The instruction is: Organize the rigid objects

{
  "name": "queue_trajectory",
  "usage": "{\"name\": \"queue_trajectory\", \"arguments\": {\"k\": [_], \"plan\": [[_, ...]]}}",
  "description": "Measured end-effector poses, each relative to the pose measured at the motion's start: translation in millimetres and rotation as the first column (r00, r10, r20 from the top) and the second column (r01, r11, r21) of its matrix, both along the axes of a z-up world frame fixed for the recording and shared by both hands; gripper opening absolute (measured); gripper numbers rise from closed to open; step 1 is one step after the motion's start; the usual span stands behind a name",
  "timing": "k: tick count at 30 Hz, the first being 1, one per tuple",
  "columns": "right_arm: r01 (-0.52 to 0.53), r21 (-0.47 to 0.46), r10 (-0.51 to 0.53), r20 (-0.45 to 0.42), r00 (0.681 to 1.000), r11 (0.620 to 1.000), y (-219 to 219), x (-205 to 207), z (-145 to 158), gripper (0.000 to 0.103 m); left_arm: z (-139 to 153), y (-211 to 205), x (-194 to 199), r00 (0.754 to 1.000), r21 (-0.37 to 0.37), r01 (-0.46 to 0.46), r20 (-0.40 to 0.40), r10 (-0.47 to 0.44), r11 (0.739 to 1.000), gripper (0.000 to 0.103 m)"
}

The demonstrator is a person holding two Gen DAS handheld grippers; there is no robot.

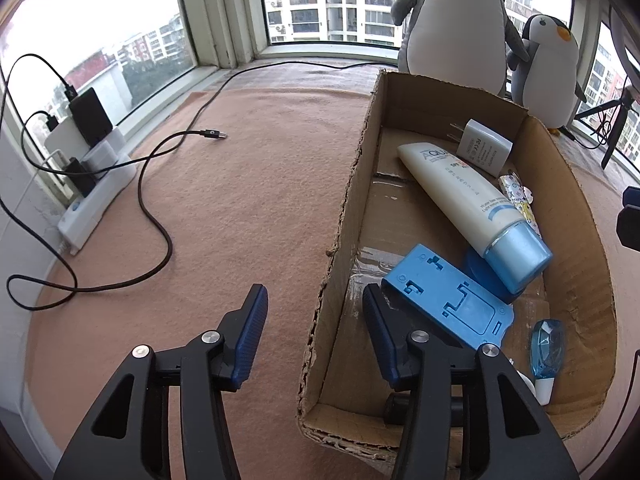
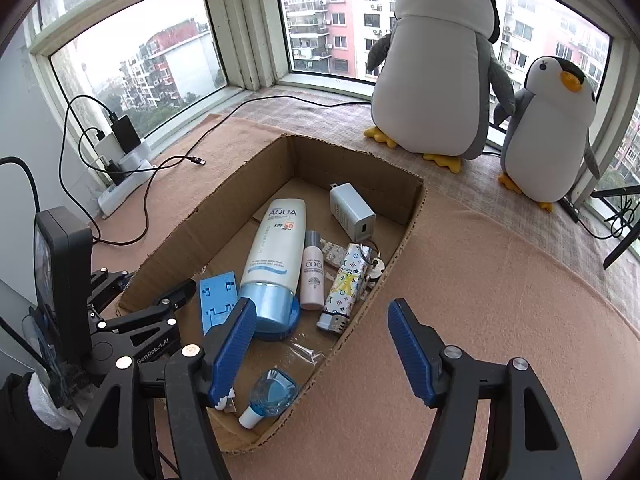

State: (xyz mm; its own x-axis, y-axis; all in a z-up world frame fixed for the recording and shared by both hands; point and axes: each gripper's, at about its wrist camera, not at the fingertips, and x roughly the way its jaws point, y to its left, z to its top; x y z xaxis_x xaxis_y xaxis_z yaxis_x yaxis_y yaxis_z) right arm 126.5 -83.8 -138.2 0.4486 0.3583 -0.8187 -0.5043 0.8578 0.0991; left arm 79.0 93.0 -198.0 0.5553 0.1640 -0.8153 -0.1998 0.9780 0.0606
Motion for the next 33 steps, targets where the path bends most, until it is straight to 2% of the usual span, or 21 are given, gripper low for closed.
{"name": "queue_trajectory", "arguments": {"k": [2,8,14,16,20,24,33], "plan": [[0.015,0.007,-0.015,0.001,1.000,1.000,-8.9,-4.3,2.8,0.065,4.9,-1.2,-4.3,1.000,0.006,0.000,0.009,0.000,1.000,0.056],[0.059,-0.010,-0.059,0.023,0.998,0.998,-30.1,-20.2,11.7,0.071,27.8,-9.9,-19.4,1.000,-0.008,0.007,0.023,-0.007,1.000,0.063],[0.106,0.038,-0.107,0.046,0.993,0.994,-56.2,-41.4,32.3,0.073,71.4,-27.7,-42.6,0.996,0.006,0.036,0.083,-0.037,0.999,0.072],[0.123,0.046,-0.126,0.055,0.991,0.991,-64.4,-48.3,40.4,0.074,87.6,-35.6,-51.9,0.993,0.013,0.047,0.111,-0.049,0.999,0.080],[0.160,0.059,-0.165,0.099,0.981,0.985,-77.5,-63.6,59.2,0.078,116.0,-54.6,-67.3,0.983,0.041,0.077,0.166,-0.083,0.996,0.080],[0.185,0.087,-0.195,0.131,0.972,0.979,-86.1,-77.3,76.0,0.081,137.0,-62.1,-78.8,0.975,0.025,0.081,0.207,-0.085,0.996,0.082],[0.247,0.119,-0.266,0.185,0.946,0.962,-105.3,-104.2,103.1,0.083,167.2,-72.7,-100.3,0.962,0.031,0.084,0.258,-0.089,0.996,0.082]]}}
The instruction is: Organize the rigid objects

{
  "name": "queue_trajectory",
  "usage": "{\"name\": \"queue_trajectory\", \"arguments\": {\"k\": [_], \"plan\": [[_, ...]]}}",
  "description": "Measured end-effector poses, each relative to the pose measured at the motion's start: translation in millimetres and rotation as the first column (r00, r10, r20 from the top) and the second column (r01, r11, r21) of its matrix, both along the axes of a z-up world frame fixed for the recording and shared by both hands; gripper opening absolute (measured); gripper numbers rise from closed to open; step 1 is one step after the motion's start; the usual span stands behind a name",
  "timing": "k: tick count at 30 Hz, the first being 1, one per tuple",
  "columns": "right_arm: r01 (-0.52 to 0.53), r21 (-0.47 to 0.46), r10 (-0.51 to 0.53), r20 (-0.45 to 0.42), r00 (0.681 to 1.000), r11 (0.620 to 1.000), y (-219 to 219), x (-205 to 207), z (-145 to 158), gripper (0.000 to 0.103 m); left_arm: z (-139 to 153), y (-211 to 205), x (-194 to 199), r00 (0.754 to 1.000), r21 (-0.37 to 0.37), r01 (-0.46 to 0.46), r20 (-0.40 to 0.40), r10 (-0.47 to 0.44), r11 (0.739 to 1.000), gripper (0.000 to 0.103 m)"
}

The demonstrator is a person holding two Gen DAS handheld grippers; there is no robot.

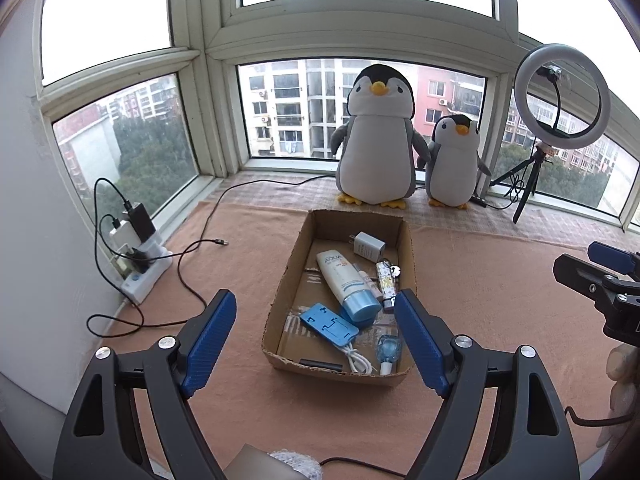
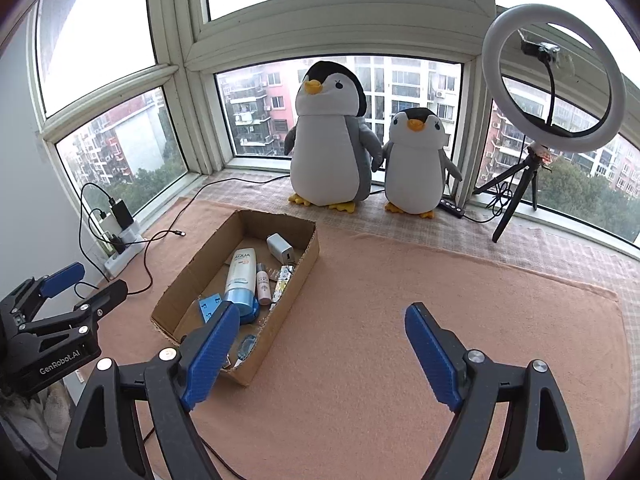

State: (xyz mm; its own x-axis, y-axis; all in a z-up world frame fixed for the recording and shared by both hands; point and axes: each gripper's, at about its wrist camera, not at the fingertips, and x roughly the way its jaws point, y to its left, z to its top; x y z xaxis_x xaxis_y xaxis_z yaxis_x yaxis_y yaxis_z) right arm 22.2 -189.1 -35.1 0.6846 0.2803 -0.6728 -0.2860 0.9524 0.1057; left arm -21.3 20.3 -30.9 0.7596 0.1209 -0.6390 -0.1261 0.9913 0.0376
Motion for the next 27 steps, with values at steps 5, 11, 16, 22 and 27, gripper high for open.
{"name": "queue_trajectory", "arguments": {"k": [5,11,16,22,27], "plan": [[0.040,-0.003,-0.039,0.038,0.998,0.999,-11.8,-9.6,8.6,0.092,8.7,-7.1,-6.3,1.000,-0.001,0.017,0.025,-0.017,1.000,0.082],[0.056,-0.009,-0.056,0.047,0.997,0.998,-16.4,-15.0,7.7,0.092,9.3,-12.2,-7.5,0.999,0.007,0.031,0.026,-0.032,0.999,0.082],[0.066,-0.011,-0.065,0.044,0.997,0.998,-18.8,-14.9,4.6,0.092,7.1,-11.4,-6.5,0.999,0.009,0.027,0.018,-0.028,1.000,0.082],[0.066,-0.010,-0.065,0.041,0.997,0.998,-20.1,-14.7,3.9,0.092,6.6,-10.3,-5.7,1.000,0.009,0.020,0.016,-0.020,1.000,0.082],[0.064,-0.009,-0.064,0.039,0.997,0.998,-19.8,-13.4,3.1,0.092,6.6,-10.0,-5.2,1.000,0.008,0.016,0.014,-0.016,1.000,0.082]]}}
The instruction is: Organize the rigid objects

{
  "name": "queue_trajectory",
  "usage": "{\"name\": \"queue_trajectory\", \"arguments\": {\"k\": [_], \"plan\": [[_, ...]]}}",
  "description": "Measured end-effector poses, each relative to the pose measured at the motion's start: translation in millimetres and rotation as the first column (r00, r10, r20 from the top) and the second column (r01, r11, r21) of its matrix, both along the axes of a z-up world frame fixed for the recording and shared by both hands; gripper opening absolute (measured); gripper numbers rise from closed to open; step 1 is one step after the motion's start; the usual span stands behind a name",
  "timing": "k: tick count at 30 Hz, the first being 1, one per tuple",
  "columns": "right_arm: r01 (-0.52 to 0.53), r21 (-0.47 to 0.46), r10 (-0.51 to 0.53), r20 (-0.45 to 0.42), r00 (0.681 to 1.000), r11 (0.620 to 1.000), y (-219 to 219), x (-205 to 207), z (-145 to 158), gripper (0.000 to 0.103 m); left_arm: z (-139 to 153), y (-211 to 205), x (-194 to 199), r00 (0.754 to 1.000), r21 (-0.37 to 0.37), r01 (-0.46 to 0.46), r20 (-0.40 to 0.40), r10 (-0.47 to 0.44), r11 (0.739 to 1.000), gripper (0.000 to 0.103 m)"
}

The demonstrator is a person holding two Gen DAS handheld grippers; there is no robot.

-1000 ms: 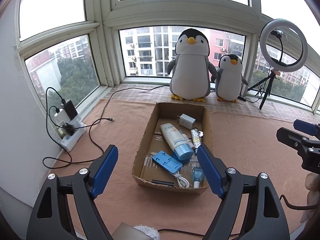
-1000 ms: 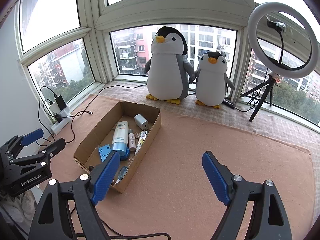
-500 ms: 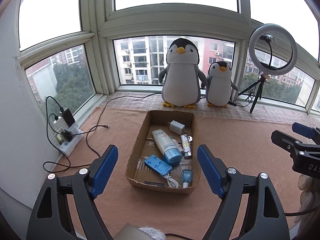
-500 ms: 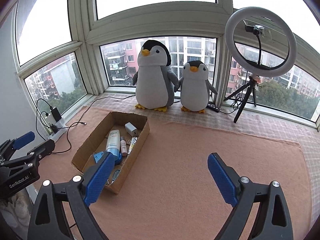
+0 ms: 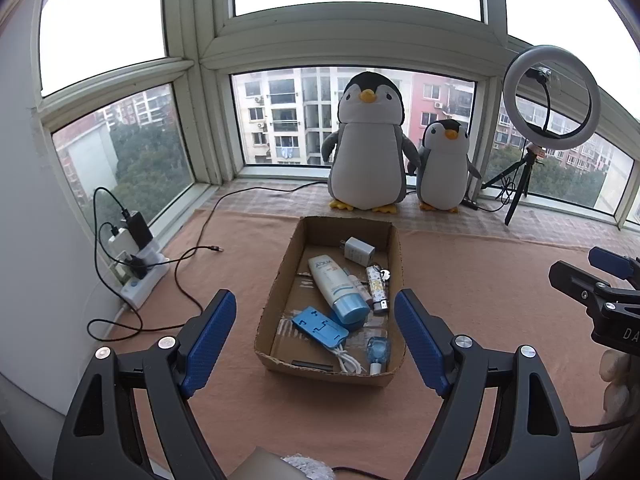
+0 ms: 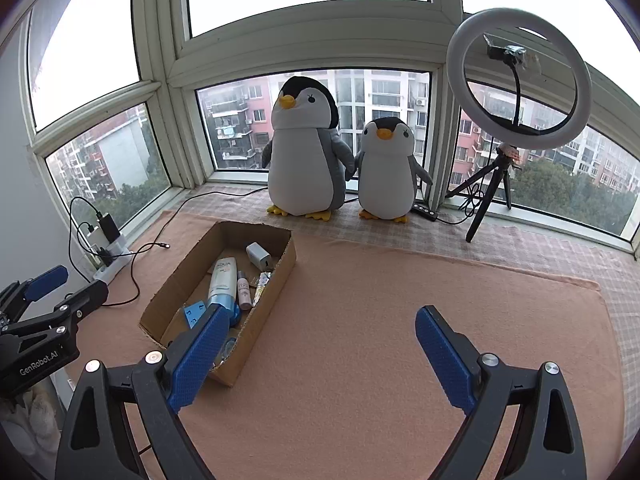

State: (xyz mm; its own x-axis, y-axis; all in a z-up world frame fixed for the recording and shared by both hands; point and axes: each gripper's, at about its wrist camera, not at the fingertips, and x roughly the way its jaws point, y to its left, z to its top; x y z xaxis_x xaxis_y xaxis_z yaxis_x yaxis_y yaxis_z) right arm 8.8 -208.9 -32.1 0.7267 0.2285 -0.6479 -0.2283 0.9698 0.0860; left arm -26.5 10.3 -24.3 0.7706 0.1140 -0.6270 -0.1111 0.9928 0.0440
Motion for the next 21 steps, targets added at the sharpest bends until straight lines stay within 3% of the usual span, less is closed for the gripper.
{"name": "queue_trajectory", "arguments": {"k": [21], "plan": [[0.002,0.000,-0.002,-0.015,1.000,1.000,-1.6,2.6,-4.2,0.092,-3.3,-2.6,1.7,1.000,-0.001,0.004,-0.006,-0.004,1.000,0.082]]}}
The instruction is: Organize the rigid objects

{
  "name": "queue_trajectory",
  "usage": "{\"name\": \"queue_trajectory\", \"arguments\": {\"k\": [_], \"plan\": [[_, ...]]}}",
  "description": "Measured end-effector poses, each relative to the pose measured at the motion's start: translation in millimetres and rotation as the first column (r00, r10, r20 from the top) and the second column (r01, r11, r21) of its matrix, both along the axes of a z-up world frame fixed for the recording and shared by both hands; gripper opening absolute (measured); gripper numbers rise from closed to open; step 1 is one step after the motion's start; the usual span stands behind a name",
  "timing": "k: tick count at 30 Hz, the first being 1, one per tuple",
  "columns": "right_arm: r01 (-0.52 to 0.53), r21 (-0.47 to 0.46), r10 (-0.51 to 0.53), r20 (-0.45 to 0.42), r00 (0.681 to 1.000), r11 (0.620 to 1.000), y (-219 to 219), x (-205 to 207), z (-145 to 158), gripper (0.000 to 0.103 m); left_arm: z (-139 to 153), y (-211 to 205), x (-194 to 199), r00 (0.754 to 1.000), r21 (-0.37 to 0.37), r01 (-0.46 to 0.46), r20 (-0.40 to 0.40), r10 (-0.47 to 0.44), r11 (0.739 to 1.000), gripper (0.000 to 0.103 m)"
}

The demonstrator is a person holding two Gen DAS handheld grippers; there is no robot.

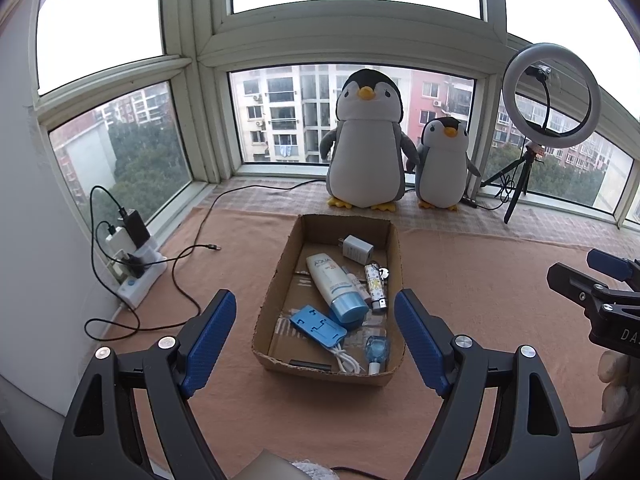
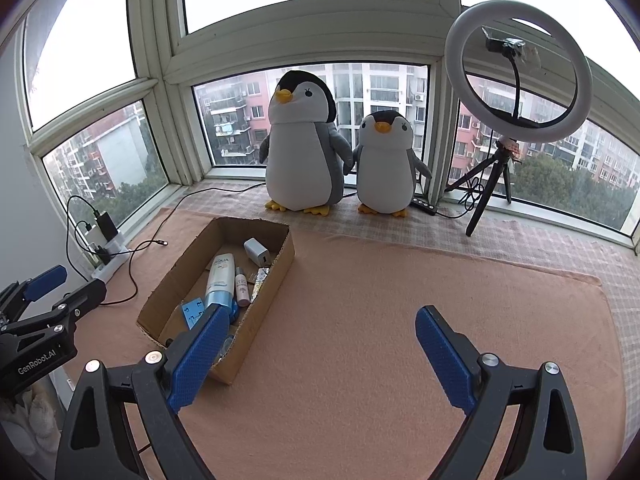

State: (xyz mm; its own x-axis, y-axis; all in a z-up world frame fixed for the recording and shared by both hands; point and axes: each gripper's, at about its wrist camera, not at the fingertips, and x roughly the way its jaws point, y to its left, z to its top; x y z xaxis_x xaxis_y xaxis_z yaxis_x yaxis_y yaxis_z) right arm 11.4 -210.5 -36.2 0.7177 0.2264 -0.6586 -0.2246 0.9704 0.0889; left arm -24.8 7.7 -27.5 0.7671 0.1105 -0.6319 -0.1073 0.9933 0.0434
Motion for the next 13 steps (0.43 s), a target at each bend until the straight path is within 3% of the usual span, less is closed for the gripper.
{"name": "queue_trajectory", "arguments": {"k": [13], "plan": [[-0.004,-0.002,0.004,-0.008,1.000,1.000,1.4,-0.2,-3.0,0.092,-0.3,-0.2,1.5,1.000,-0.001,0.002,-0.008,-0.002,1.000,0.082]]}}
